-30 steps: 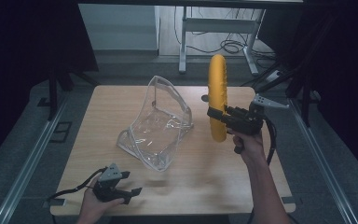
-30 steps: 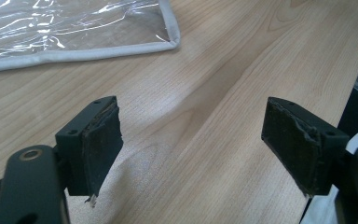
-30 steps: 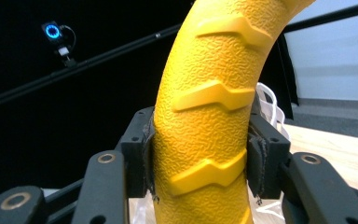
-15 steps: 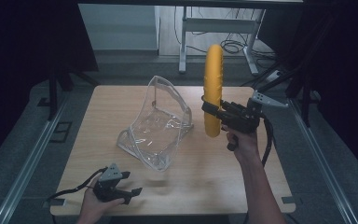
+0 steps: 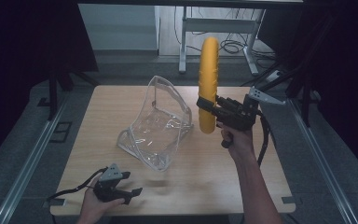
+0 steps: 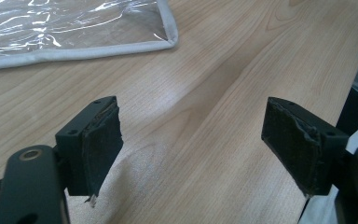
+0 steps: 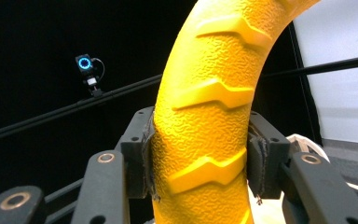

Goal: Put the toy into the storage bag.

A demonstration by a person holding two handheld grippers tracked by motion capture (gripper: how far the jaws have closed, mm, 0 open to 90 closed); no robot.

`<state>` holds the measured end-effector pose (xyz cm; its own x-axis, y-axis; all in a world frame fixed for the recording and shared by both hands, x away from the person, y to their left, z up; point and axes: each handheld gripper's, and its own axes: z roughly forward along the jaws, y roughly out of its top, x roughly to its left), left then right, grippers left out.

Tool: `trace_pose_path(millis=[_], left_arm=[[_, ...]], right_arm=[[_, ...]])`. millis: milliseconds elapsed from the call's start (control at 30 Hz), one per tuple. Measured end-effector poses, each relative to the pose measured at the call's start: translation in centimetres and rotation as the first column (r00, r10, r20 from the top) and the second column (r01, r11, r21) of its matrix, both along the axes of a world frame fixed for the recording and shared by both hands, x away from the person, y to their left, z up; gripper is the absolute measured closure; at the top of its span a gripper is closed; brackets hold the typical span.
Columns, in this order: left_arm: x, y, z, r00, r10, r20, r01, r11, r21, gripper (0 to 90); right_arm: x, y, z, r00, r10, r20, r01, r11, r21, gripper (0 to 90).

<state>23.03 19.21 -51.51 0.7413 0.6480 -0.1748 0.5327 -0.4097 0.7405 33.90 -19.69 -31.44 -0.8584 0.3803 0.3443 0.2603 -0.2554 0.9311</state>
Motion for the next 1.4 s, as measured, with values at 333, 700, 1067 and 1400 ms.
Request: trace_pose_path(millis=[333,700,1067,1400], left_arm=[[0.0,-0.1,-0.1,1.0000,-0.003,-0.003,0.004,1.0000,0.004,19.8],[0.0,-0.1,-0.1,0.9999,-0.007,-0.007,0.007,0.9999,0.009,19.8],[0.0,-0.1,-0.1,0.9999,-0.010,-0.006,0.010,0.9999,0.008,19.7],[0.0,-0.1,-0.1,0.9999,-0.012,-0.005,0.012,0.9999,0.007,19.7]], right_arm=[[-0.2,1.0,1.0,0.9995,0.012,0.027,-0.013,1.000,0.016,51.4],[-0.4,2.3,2.1,0.9986,0.027,0.046,-0.029,0.999,0.029,51.3],[-1.0,4.2,3.3,0.9937,0.078,0.080,-0.083,0.995,0.049,51.3],[-1.3,7.2,3.7,0.9844,0.153,0.088,-0.158,0.986,0.057,51.3]])
